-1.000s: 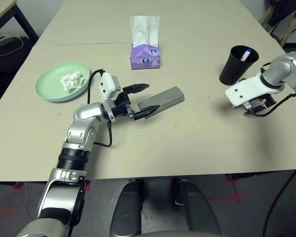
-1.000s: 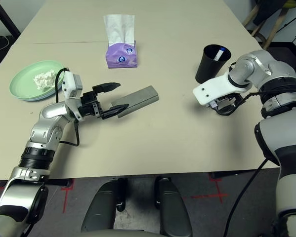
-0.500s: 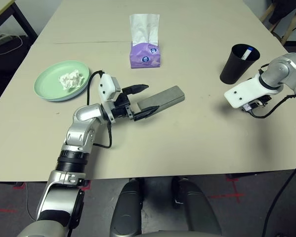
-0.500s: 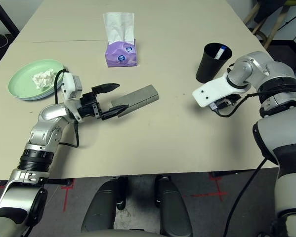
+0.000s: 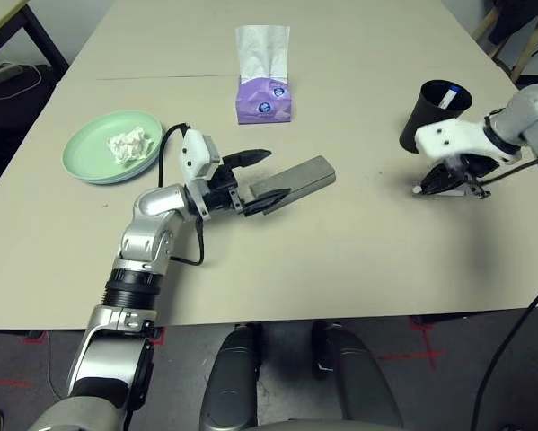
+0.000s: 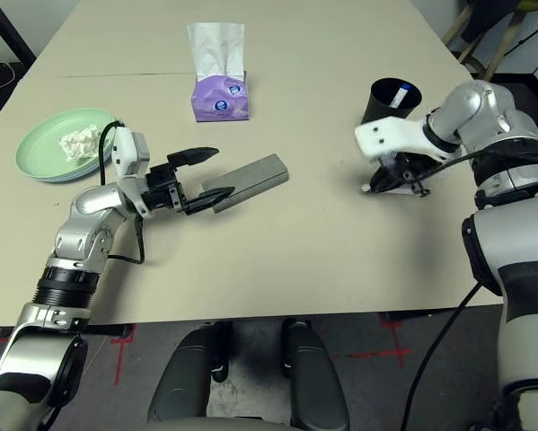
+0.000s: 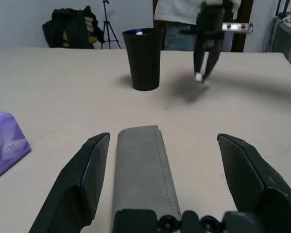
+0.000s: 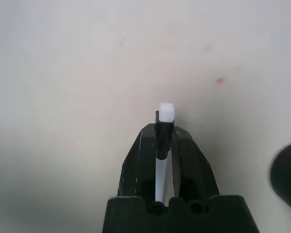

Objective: Organize and tidy the items on the table.

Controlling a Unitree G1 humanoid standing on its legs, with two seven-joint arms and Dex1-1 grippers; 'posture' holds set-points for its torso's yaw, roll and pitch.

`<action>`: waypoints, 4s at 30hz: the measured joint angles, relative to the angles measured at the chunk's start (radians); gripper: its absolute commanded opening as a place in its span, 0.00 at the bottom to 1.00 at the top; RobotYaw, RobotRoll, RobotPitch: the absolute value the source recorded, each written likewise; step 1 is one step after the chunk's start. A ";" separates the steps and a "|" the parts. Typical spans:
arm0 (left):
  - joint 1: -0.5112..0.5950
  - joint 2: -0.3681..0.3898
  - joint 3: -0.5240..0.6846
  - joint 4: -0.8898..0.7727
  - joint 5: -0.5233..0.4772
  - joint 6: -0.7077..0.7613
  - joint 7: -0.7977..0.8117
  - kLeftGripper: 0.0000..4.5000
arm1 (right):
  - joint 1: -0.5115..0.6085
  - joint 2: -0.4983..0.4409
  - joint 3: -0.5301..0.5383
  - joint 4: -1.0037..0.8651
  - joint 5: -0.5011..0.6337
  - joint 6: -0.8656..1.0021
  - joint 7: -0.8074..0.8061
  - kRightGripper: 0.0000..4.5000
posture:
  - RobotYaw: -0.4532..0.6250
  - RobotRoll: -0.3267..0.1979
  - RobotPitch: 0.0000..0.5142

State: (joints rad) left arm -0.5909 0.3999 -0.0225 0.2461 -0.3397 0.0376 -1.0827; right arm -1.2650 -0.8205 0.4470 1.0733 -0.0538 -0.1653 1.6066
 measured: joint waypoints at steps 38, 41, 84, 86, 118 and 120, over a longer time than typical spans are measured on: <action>-0.042 -0.011 0.000 0.087 0.013 -0.038 0.008 1.00 | 0.457 0.386 -0.853 -0.911 0.371 0.331 -1.403 0.07 | 0.44 0.62 0.32; -0.042 -0.009 0.000 0.087 0.013 -0.038 0.005 1.00 | 0.460 0.387 -0.848 -0.904 0.360 0.391 -1.459 0.07 | 0.44 0.62 0.32; -0.062 -0.071 0.143 0.108 0.112 -0.064 0.491 1.00 | 0.729 0.461 -0.731 -0.870 0.349 0.157 -1.194 0.99 | 0.46 0.62 0.27; -0.058 -0.095 0.180 0.105 0.152 -0.077 0.642 1.00 | 0.744 0.503 -0.731 -0.864 0.318 0.120 -1.261 0.99 | 0.47 0.62 0.27; 0.160 0.009 0.378 0.161 0.134 -0.169 0.875 1.00 | 0.774 0.493 -0.771 -0.720 0.327 0.089 -1.363 0.99 | 0.48 0.62 0.24; 0.160 0.009 0.376 0.167 0.134 -0.165 0.875 1.00 | 0.777 0.499 -0.766 -0.733 0.328 0.101 -1.369 0.99 | 0.48 0.62 0.24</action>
State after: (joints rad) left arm -0.4312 0.4091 0.3532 0.4129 -0.2055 -0.1275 -0.2077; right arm -0.4878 -0.3216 -0.3195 0.3402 0.2737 -0.0647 0.2380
